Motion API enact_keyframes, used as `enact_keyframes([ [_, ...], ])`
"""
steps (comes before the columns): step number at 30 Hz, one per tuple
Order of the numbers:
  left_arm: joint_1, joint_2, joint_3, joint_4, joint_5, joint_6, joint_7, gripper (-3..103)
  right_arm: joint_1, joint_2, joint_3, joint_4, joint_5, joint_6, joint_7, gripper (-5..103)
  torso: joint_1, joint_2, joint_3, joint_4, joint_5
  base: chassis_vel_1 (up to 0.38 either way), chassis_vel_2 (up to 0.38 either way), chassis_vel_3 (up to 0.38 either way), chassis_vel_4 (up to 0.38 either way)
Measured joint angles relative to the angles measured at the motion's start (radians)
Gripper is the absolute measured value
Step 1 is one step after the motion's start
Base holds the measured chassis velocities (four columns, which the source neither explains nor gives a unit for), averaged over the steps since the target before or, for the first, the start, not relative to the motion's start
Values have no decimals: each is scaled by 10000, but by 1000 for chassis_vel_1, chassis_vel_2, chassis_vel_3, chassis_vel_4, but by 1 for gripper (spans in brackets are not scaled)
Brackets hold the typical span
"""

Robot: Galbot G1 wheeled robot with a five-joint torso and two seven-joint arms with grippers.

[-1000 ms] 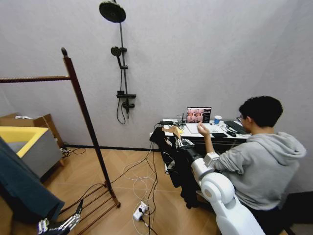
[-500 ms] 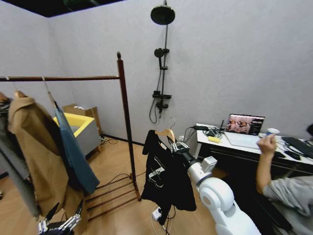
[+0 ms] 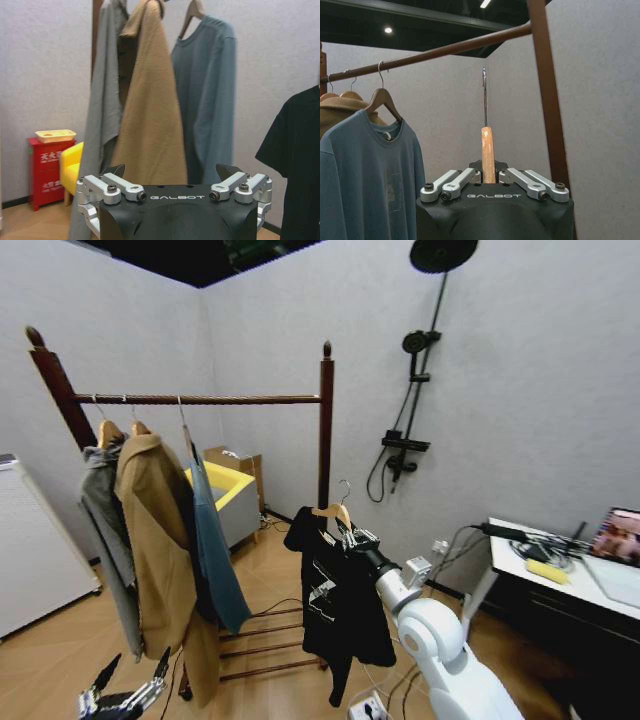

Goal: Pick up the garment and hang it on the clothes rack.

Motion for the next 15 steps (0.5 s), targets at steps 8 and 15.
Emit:
enact_keyframes([
  [8,0,0,0,0,0,-1,-2,100,-28,-31,-11,405,-27,-79,73,10,5,-1,1,1,1,-59,327,317,-71],
  [15,0,0,0,0,0,0,-1,100,248,-323,186,876,53,-362,404,10,-13,6,-5,0,-1,74,166,152,94],
])
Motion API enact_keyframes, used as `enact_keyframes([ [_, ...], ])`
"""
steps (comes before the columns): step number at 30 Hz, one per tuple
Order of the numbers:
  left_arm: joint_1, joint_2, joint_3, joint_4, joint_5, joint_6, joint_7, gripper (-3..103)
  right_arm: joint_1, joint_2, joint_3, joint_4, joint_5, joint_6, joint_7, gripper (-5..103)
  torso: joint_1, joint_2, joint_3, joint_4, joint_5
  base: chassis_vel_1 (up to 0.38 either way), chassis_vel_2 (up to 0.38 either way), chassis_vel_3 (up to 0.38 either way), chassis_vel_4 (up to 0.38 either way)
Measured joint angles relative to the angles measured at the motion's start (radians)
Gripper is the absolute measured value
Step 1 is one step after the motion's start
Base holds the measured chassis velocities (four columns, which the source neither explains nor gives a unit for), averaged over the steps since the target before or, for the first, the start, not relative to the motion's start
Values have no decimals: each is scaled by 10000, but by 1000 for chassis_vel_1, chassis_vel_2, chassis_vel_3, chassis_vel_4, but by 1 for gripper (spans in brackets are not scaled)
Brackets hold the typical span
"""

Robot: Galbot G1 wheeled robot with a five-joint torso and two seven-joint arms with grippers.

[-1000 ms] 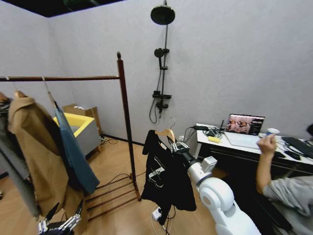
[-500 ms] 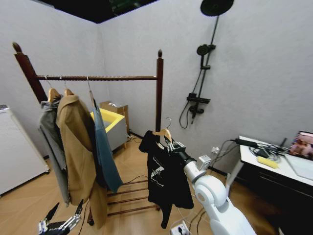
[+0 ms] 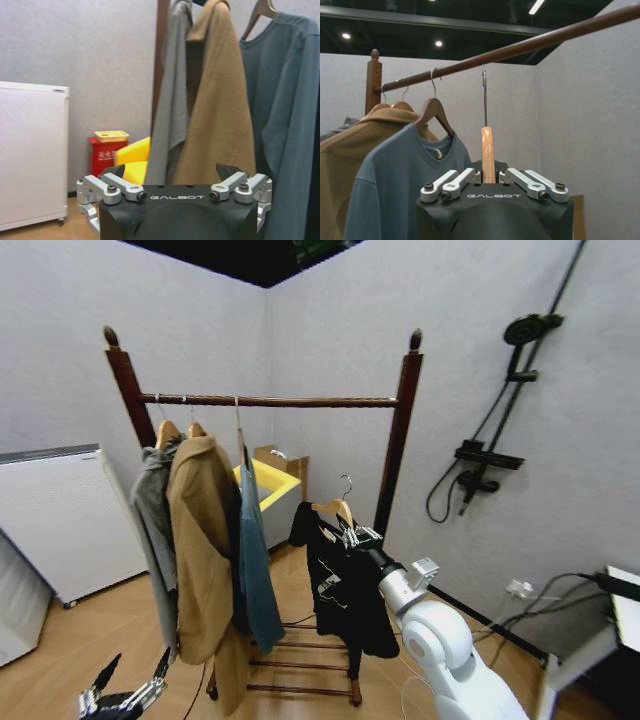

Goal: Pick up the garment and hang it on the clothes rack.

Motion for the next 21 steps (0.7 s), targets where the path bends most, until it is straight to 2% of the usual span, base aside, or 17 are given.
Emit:
enact_keyframes([
  [5,0,0,0,0,0,0,-1,100,1107,-184,-185,-135,193,-295,314,10,-4,3,-2,0,0,134,41,10,102],
  [6,0,0,0,0,0,0,-1,100,1705,-168,-461,-324,362,-401,516,10,-4,3,-1,0,-2,0,0,0,0],
  [10,0,0,0,0,0,0,0,100,2225,-90,-721,-533,495,-501,696,10,-2,3,-1,1,-3,0,0,0,0],
  [12,0,0,0,0,0,0,1,100,3691,94,-1491,-1414,532,-945,1159,10,6,-2,3,1,0,0,0,0,0],
  [15,0,0,0,0,0,0,0,100,3941,72,-1629,-1613,497,-1032,1264,10,7,-3,3,1,-2,0,0,0,0],
  [17,0,0,0,0,0,0,1,100,4777,-126,-1879,-2216,455,-1343,1518,10,8,-3,3,1,-1,0,0,0,0],
  [21,0,1,0,0,0,0,1,100,5518,-389,-1995,-2617,483,-1515,1629,10,6,-3,3,-1,0,0,0,0,0],
])
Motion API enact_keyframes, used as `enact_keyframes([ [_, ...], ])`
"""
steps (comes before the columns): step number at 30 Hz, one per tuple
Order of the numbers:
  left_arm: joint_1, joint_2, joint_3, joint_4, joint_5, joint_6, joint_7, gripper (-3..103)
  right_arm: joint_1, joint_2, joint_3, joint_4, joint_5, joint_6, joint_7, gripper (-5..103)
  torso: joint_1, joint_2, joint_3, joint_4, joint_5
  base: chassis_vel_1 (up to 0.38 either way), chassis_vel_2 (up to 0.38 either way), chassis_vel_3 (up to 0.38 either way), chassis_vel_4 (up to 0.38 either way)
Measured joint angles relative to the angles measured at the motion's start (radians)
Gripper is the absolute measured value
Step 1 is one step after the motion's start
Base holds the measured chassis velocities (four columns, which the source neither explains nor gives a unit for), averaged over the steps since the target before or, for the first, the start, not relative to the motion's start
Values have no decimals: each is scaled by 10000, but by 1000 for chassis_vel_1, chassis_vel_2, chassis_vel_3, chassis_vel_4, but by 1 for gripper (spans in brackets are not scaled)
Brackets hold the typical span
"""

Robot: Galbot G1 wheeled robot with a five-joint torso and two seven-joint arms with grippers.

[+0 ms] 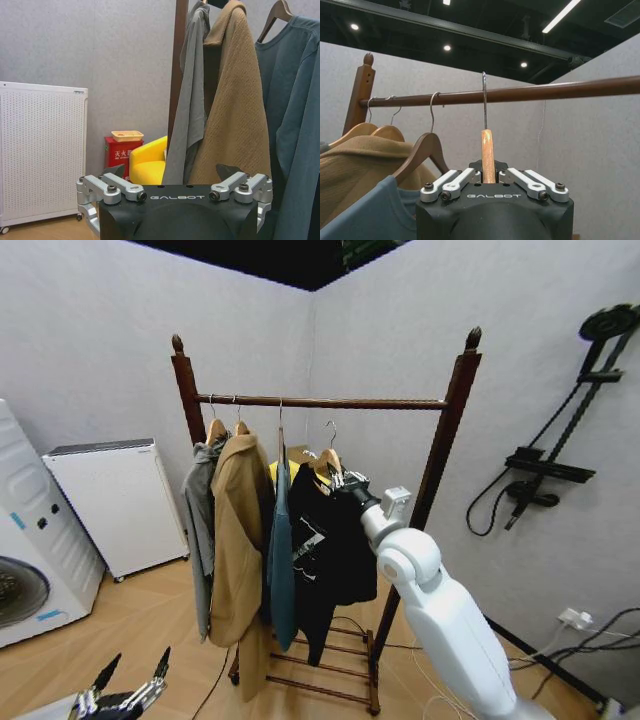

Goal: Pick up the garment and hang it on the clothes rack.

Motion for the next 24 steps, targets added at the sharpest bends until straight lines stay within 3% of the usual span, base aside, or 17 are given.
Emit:
enact_keyframes([
  [9,0,-1,0,0,0,0,1,100,1367,70,-492,-522,323,-71,403,10,0,1,-1,0,-2,0,0,0,0],
  [16,-1,0,0,0,0,0,0,100,2739,539,-1217,-2016,567,-105,672,10,0,0,-1,2,-3,0,0,0,0],
  [24,0,0,0,0,-1,0,0,100,3264,735,-1429,-3230,777,-66,627,10,0,0,0,1,-1,0,0,0,0],
])
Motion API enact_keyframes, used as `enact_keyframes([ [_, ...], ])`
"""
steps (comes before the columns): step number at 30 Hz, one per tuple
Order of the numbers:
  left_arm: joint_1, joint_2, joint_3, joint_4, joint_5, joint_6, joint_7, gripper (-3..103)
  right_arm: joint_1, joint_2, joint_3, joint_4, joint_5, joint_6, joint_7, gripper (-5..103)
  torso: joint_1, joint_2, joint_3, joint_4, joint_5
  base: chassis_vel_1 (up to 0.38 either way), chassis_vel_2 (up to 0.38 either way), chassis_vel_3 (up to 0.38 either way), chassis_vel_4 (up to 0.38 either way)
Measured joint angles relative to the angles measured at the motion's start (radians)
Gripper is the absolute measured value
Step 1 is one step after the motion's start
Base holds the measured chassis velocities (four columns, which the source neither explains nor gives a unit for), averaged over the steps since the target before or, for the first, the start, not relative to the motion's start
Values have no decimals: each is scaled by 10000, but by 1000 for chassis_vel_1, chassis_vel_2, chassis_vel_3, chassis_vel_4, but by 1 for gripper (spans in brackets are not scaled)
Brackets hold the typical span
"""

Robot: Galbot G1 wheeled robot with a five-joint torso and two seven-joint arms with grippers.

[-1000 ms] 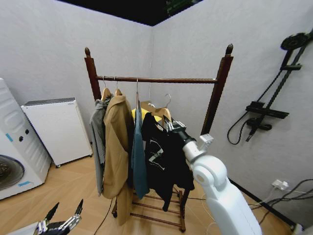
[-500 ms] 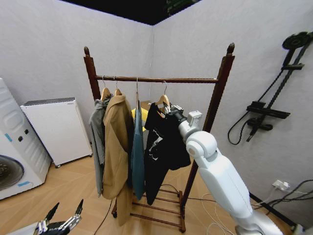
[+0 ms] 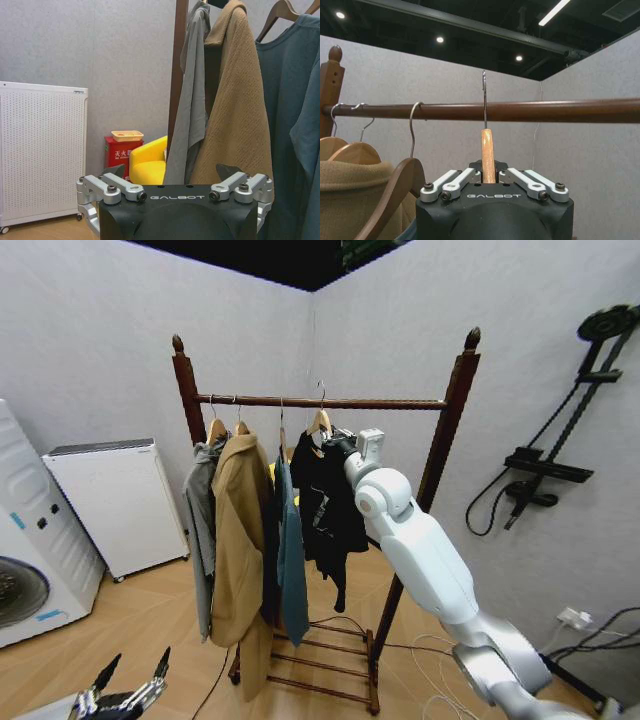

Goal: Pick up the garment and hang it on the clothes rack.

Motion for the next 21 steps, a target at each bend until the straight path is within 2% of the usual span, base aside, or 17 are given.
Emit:
enact_keyframes([
  [11,-1,0,0,0,1,0,0,100,616,360,-414,-910,356,154,-105,10,-2,2,0,1,-1,0,0,0,0],
  [21,0,0,0,0,0,0,0,100,871,789,-672,-1756,362,-41,195,10,-2,2,-1,1,-1,0,0,0,0],
])
